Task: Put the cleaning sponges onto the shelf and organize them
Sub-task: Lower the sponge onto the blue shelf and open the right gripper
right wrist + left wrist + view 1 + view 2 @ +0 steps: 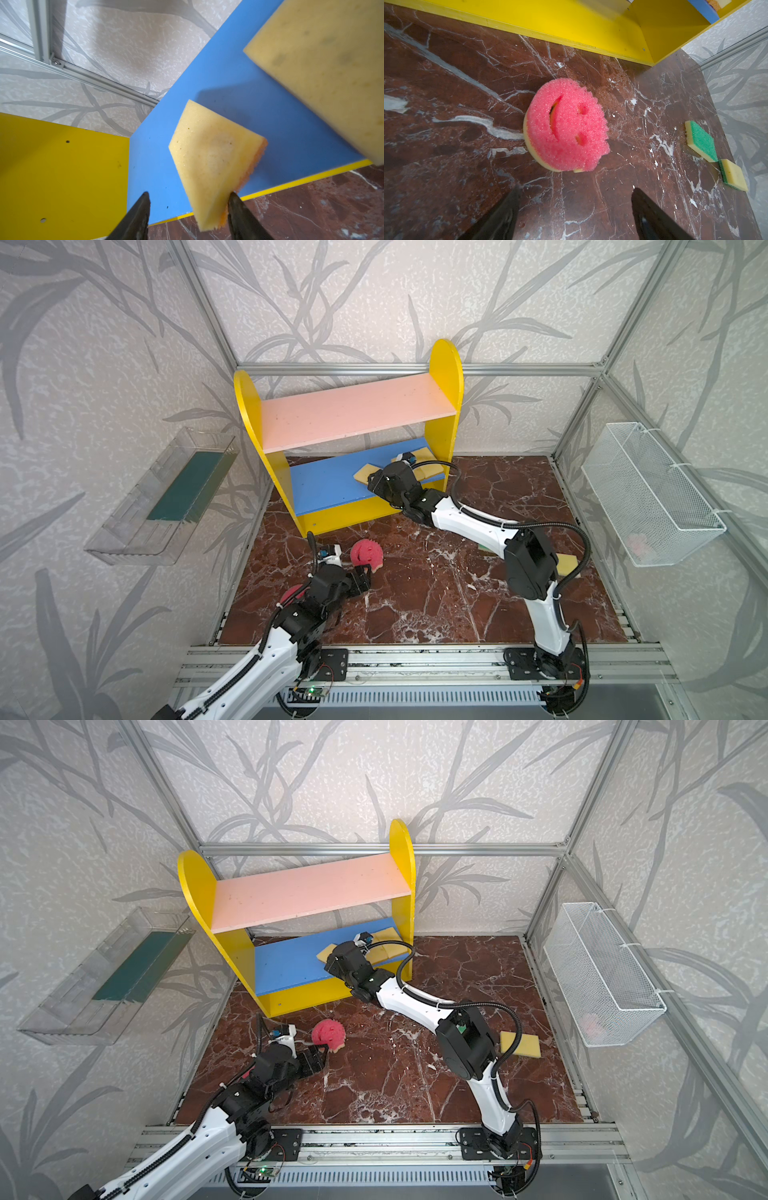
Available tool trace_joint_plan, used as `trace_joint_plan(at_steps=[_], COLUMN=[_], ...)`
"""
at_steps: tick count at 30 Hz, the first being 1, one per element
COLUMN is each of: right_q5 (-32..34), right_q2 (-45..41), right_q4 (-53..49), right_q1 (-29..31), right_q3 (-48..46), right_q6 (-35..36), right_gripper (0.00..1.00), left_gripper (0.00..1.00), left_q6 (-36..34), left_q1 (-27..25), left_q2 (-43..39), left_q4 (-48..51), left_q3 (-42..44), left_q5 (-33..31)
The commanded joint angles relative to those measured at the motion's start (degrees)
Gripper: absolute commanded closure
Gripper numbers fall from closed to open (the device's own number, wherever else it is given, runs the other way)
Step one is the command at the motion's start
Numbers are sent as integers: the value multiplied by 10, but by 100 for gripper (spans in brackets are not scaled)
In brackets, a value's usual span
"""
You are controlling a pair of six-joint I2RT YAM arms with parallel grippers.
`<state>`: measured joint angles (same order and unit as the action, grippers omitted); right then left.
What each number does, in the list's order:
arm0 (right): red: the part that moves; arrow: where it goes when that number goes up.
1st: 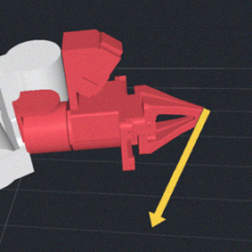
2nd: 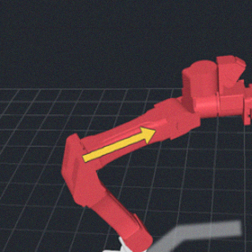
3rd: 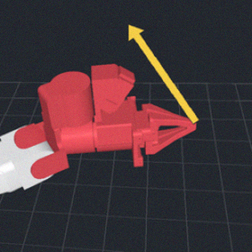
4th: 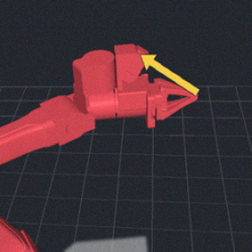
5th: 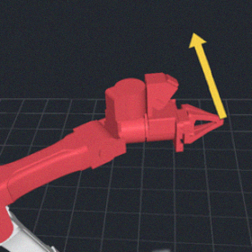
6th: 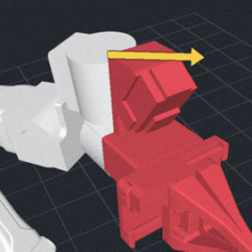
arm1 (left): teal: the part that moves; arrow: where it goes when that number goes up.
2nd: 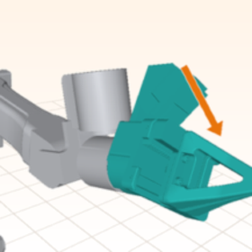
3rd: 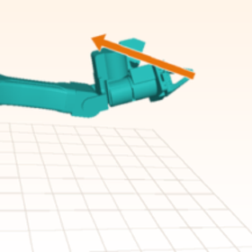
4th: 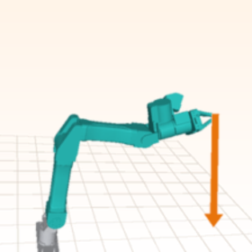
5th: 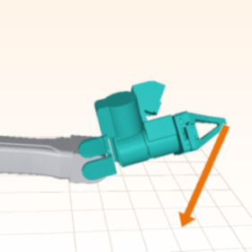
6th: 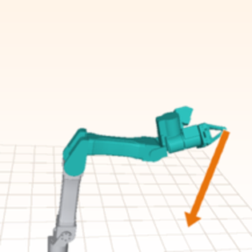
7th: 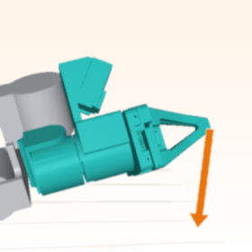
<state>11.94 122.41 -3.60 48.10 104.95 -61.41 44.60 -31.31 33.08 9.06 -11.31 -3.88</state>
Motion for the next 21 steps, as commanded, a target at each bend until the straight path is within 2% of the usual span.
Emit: trace_joint_plan(at_steps=[1,8,16,21], right_q5=[1,-17,-19,-29], right_q2=[20,43,24,-17], right_q4=[-52,-103,-75,-57], right_q1=[1,1,2,1], right_q3=[38,68,20,-18], right_q6=[27,46,48,71], right_gripper=[41,40,39,39], left_gripper=[14,14,14,14], left_q6=[-2,-2,-1,-6], left_q1=[5,14,19,27], left_q2=[-3,-3,-3,-5], left_q4=[10,10,14,30], left_q3=[-19,-18,-19,-45], left_q5=[2,8,11,5])
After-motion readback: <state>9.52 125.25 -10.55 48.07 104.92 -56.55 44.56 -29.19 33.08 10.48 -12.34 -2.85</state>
